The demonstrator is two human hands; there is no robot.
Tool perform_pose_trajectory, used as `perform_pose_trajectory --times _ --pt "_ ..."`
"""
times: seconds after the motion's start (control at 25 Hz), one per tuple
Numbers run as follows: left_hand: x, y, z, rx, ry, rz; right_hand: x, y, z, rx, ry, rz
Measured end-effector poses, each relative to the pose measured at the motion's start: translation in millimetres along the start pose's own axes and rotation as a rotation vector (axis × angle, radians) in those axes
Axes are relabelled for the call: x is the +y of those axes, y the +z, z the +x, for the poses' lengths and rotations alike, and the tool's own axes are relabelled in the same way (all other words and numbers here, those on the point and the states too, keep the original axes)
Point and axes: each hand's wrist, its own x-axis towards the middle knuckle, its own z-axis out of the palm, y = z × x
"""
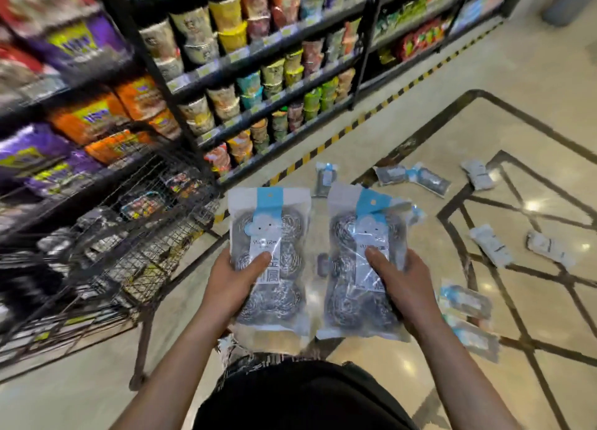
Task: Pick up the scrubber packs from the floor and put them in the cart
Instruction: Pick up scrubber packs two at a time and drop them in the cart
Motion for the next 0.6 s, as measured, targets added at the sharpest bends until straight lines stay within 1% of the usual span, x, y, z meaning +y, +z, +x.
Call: perform_pose_trajectory --times 0.08,0.2,0.32,0.4,0.6 --pt "-5 -46 13 0.088 -0.004 -0.047 -18 53 14 -0.104 -0.017 -0.042" --pt "-12 -113 36 0.181 -0.016 -0.084 -59 131 16 -0.242 0.017 -0.048" --pt "-20 -188 64 0.251 -0.055 -0.180 -113 215 4 -0.360 -0.029 -0.087" --pt "-28 -237 80 0.289 -0.081 -0.217 -128 269 9 -0.436 -0.047 -0.113" --pt "-48 -322 106 0.435 -0.138 -0.314 -150 389 21 -0.522 -0.099 -0.185"
